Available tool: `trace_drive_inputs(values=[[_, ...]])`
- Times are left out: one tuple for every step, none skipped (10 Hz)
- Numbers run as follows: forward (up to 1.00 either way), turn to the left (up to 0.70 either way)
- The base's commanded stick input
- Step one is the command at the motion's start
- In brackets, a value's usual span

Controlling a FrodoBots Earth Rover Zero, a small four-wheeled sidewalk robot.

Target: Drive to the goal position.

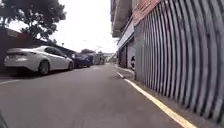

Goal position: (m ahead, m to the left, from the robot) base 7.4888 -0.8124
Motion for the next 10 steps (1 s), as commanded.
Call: trace_drive_inputs(values=[[0.45,0.0],[0.45,0.0],[0.45,0.0],[0.45,0.0],[0.45,0.0],[0.45,0.0],[0.45,0.0],[0.45,0.0],[0.45,0.0],[0.45,0.0]])
